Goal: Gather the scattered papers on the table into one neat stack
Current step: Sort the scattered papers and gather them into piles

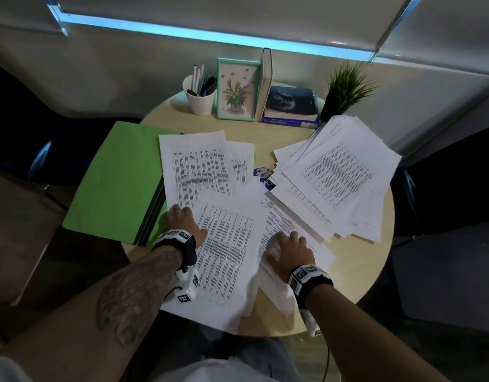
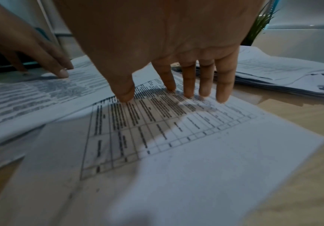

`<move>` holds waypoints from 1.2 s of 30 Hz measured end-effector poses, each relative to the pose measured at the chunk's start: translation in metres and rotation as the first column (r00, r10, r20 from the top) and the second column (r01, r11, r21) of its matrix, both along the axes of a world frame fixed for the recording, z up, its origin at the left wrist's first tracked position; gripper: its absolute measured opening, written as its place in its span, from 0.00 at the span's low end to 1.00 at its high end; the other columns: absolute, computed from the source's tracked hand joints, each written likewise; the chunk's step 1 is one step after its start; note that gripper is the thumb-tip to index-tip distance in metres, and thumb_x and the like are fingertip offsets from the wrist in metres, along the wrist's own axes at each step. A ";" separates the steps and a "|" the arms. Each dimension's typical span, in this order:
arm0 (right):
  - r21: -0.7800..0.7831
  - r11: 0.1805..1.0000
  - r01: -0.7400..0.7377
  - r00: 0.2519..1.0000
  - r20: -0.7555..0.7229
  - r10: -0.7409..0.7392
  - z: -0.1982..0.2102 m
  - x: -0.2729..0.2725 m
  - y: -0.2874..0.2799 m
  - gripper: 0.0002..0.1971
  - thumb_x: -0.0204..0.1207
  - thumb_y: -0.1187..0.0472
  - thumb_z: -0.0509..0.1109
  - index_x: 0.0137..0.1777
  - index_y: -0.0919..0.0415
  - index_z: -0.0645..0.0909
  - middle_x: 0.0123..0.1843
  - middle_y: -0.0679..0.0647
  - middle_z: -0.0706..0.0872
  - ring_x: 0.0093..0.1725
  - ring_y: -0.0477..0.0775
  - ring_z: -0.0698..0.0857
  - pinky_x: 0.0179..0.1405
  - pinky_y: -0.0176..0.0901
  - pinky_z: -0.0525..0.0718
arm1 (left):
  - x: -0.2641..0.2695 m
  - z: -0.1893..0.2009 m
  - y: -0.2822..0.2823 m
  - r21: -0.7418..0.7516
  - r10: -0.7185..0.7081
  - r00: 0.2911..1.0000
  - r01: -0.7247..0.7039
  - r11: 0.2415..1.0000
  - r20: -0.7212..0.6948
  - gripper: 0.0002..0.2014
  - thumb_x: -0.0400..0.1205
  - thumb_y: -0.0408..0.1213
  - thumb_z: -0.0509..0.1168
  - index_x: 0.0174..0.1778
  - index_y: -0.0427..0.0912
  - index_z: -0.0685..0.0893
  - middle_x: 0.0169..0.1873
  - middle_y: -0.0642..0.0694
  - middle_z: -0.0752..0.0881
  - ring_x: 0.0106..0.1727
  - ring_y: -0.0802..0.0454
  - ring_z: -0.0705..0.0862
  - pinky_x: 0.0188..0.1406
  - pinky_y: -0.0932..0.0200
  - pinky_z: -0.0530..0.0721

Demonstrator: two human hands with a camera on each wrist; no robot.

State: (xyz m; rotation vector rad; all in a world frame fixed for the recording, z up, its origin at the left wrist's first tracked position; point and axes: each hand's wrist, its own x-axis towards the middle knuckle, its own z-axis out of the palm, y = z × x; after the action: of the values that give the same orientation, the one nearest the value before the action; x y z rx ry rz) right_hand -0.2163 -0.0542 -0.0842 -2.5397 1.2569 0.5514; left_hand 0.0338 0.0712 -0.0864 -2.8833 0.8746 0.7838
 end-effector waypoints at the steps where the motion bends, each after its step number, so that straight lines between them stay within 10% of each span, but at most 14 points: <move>1: 0.005 1.000 -0.003 1.000 -0.014 0.003 -0.001 0.000 0.000 0.35 0.72 0.32 0.63 0.74 0.51 0.65 0.72 0.57 0.70 0.71 0.64 0.69 0.60 0.58 0.79 | -0.001 0.001 0.000 -0.002 -0.002 1.000 0.002 1.000 -0.001 0.38 0.74 0.58 0.69 0.75 0.39 0.67 0.76 0.38 0.63 0.77 0.36 0.62 0.76 0.41 0.66; 5: 0.065 0.998 0.019 0.999 -0.050 -0.015 -0.004 0.000 0.016 0.43 0.68 0.30 0.64 0.78 0.52 0.59 0.83 0.56 0.52 0.79 0.69 0.56 0.64 0.64 0.79 | -0.007 0.004 -0.001 -0.011 -0.038 0.999 0.037 0.999 -0.017 0.36 0.76 0.56 0.69 0.74 0.41 0.68 0.75 0.39 0.63 0.77 0.37 0.61 0.74 0.42 0.69; 9: 0.017 0.999 -0.031 0.995 0.100 0.029 0.003 0.007 0.029 0.32 0.72 0.35 0.62 0.73 0.51 0.67 0.76 0.55 0.68 0.70 0.62 0.70 0.58 0.57 0.82 | -0.011 0.006 0.003 -0.024 -0.090 0.996 0.090 0.996 -0.011 0.33 0.76 0.53 0.70 0.72 0.41 0.69 0.72 0.40 0.66 0.76 0.38 0.62 0.73 0.42 0.69; 14: 0.087 0.955 0.284 0.950 0.113 -0.292 0.002 0.003 0.012 0.43 0.73 0.29 0.56 0.82 0.54 0.57 0.85 0.58 0.56 0.83 0.65 0.56 0.78 0.64 0.65 | -0.008 0.007 0.005 0.005 -0.115 0.993 0.115 0.993 0.022 0.37 0.75 0.59 0.69 0.73 0.42 0.69 0.72 0.40 0.68 0.74 0.38 0.65 0.73 0.43 0.68; 20: 0.192 0.915 0.355 0.903 0.183 -0.389 0.009 0.014 0.010 0.40 0.74 0.33 0.60 0.80 0.55 0.59 0.74 0.60 0.73 0.71 0.66 0.73 0.65 0.58 0.77 | -0.015 0.004 -0.001 0.055 -0.118 0.992 0.116 0.992 0.045 0.42 0.72 0.68 0.65 0.73 0.42 0.68 0.71 0.38 0.70 0.74 0.38 0.67 0.73 0.42 0.68; 25: 0.376 0.724 0.579 0.746 0.114 -0.656 0.006 0.017 0.008 0.34 0.68 0.39 0.71 0.69 0.56 0.68 0.62 0.58 0.82 0.57 0.65 0.84 0.59 0.57 0.84 | -0.018 0.005 -0.006 0.093 -0.146 0.985 0.138 0.986 0.089 0.42 0.74 0.69 0.63 0.74 0.41 0.68 0.71 0.38 0.70 0.73 0.38 0.68 0.73 0.43 0.66; 30: 0.332 0.825 0.457 0.870 0.028 -0.493 0.003 0.029 0.020 0.29 0.69 0.38 0.71 0.61 0.59 0.76 0.57 0.58 0.79 0.56 0.63 0.80 0.51 0.50 0.82 | -0.018 0.005 -0.008 0.105 -0.158 0.984 0.149 0.983 0.081 0.40 0.75 0.67 0.63 0.73 0.40 0.68 0.70 0.37 0.71 0.73 0.38 0.68 0.74 0.43 0.66; 36: 0.451 0.796 0.404 0.807 0.234 -0.542 0.011 0.027 0.011 0.11 0.73 0.61 0.70 0.55 0.58 0.82 0.47 0.56 0.86 0.41 0.57 0.79 0.40 0.41 0.74 | -0.008 0.004 -0.002 0.033 -0.123 0.992 0.123 0.992 0.020 0.38 0.77 0.67 0.60 0.75 0.43 0.67 0.71 0.38 0.68 0.74 0.36 0.65 0.72 0.39 0.69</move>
State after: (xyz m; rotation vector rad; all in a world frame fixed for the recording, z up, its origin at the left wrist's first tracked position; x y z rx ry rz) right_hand -0.1893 -0.0431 -0.0736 -1.7899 1.4192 0.1802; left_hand 0.0257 0.0687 -0.0826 -2.7733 1.0160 0.7461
